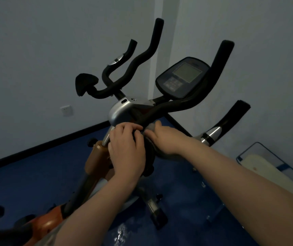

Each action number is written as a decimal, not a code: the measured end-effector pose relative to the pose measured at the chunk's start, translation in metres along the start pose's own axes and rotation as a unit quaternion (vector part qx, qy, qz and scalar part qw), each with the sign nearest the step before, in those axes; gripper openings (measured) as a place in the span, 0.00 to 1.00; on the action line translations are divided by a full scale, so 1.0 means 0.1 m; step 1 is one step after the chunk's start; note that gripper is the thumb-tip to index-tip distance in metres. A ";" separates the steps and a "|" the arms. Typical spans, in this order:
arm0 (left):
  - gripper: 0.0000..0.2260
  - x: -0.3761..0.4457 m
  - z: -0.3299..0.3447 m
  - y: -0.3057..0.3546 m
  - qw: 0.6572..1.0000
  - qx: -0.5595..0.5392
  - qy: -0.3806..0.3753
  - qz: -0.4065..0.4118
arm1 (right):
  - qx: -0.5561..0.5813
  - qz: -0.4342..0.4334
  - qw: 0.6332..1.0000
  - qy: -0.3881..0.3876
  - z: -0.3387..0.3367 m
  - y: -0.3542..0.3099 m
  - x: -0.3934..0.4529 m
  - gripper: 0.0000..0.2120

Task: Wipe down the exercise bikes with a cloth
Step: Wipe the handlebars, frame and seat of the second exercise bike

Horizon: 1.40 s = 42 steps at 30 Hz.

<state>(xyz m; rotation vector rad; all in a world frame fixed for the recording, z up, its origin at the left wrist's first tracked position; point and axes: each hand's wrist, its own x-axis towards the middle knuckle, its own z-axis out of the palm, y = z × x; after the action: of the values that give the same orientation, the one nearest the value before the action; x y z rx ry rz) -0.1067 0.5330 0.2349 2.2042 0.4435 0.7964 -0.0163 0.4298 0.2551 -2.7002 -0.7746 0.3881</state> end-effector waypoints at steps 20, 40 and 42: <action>0.09 0.23 0.25 0.42 0.952 0.115 -0.214 0.186 | -0.270 -0.143 0.864 0.399 0.07 0.80 -0.96 0.16; 0.10 0.18 0.20 0.49 0.958 0.131 -0.208 0.151 | -0.097 0.089 0.833 0.536 0.03 0.79 -1.13 0.20; 0.09 0.18 0.20 0.50 0.958 0.136 -0.203 0.152 | 0.031 0.079 0.849 0.521 0.13 0.72 -1.13 0.23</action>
<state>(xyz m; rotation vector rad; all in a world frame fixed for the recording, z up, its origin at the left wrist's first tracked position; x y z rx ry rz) -0.0765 0.4985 0.2682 2.6539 0.0063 0.4291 -0.0795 0.3118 0.2372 -2.3663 -0.1896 -0.9479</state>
